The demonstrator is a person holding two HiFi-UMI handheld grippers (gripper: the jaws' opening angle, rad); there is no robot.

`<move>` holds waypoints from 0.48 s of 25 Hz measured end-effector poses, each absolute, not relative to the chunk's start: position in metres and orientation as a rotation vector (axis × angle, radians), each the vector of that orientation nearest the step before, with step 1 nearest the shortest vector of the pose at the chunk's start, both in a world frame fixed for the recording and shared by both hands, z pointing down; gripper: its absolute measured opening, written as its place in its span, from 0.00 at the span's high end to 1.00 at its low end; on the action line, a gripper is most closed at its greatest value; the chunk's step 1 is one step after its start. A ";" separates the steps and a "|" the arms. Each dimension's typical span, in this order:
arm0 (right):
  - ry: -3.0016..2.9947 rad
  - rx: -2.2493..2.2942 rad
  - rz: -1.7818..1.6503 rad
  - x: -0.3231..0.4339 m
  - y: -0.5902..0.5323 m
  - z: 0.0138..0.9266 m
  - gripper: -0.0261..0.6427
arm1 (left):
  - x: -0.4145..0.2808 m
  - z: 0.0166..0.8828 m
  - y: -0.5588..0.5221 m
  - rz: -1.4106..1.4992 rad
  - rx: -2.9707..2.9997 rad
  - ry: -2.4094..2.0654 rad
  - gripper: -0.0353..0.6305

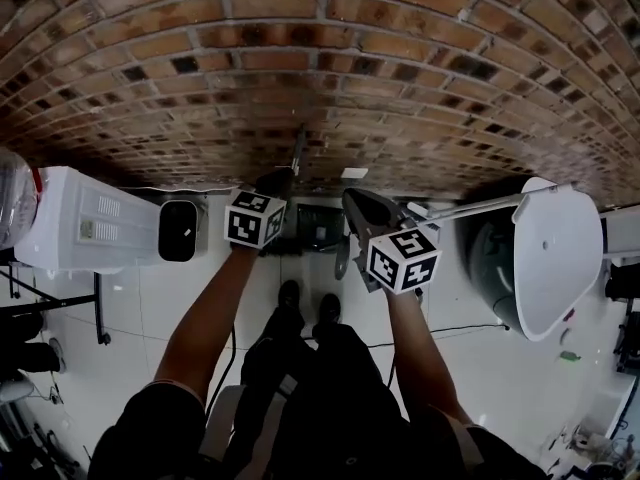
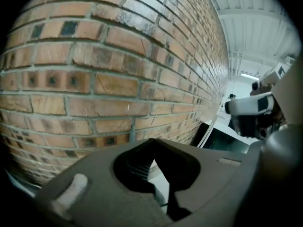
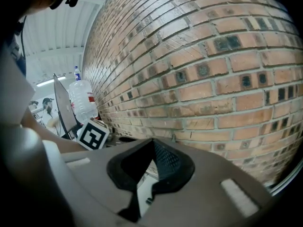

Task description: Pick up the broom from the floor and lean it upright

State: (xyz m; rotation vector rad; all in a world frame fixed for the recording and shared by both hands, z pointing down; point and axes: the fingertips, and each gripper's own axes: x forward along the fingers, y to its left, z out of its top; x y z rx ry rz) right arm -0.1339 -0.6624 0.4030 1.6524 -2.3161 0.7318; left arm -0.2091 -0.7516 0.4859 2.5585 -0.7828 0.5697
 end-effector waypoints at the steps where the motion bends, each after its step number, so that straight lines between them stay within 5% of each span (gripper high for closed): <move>1: -2.330 1.642 0.720 -0.137 -0.663 0.400 0.96 | -0.213 0.474 -0.746 0.537 2.556 -0.788 0.94; 12: -2.468 1.497 0.627 -0.179 -0.657 0.378 0.96 | -0.235 0.393 -0.674 0.360 2.608 -0.784 0.94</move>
